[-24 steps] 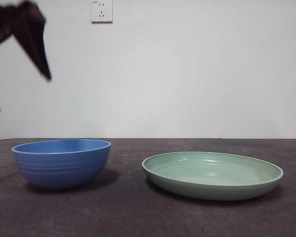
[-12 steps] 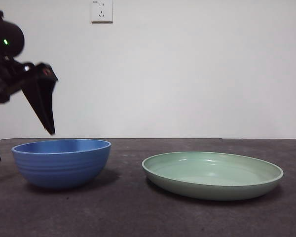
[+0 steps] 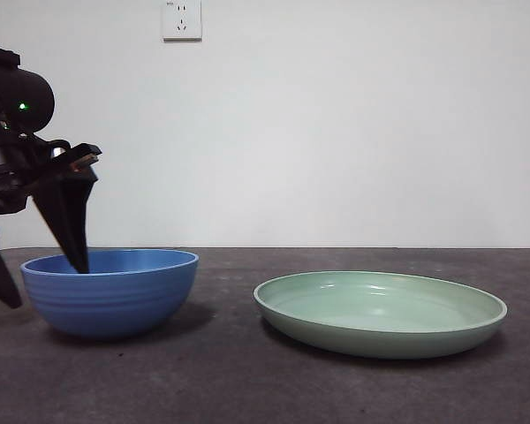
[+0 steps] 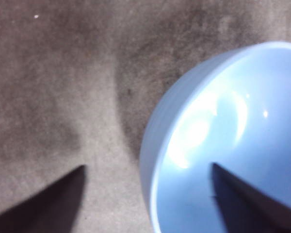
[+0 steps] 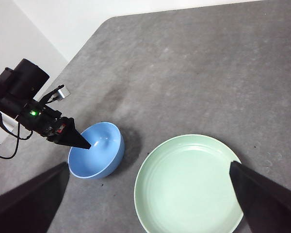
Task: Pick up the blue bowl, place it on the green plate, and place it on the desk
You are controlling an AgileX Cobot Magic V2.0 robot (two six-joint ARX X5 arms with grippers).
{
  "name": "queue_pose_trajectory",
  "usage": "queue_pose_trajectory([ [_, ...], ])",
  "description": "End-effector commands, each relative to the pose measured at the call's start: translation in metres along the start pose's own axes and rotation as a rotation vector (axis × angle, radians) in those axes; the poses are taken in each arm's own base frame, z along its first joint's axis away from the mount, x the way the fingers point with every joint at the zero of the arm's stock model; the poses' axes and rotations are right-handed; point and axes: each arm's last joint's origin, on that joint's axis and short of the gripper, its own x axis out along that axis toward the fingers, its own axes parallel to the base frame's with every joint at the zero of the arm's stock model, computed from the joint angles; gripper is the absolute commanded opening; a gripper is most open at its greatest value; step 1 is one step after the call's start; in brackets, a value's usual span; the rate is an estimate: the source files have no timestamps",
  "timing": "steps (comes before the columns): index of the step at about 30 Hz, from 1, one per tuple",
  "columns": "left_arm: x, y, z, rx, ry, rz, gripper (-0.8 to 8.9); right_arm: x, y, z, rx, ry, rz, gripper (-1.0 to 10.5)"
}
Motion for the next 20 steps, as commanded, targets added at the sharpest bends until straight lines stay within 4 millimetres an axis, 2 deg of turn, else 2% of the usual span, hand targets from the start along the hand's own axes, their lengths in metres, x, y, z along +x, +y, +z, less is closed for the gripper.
queue_pose_trajectory([
  [1,0.003,0.000,0.005,0.017,0.002,0.003,1.90,-0.002,0.003,0.004,-0.021,-0.010,0.009,6.1],
  [6,0.004,0.001,0.006,0.028,0.001,0.004,0.06,-0.002,0.003,0.004,-0.021,-0.010,0.009,6.1],
  [11,0.002,0.000,0.009,0.035,-0.018,0.002,0.08,-0.002,0.003,0.004,-0.015,-0.008,0.011,6.1],
  [14,-0.008,-0.006,0.013,0.020,-0.003,0.004,0.09,-0.004,0.004,0.000,-0.003,0.014,0.020,6.1],
  [20,-0.039,-0.040,0.031,0.063,-0.047,-0.012,0.09,-0.014,0.008,-0.009,-0.027,0.043,-0.034,6.1],
])
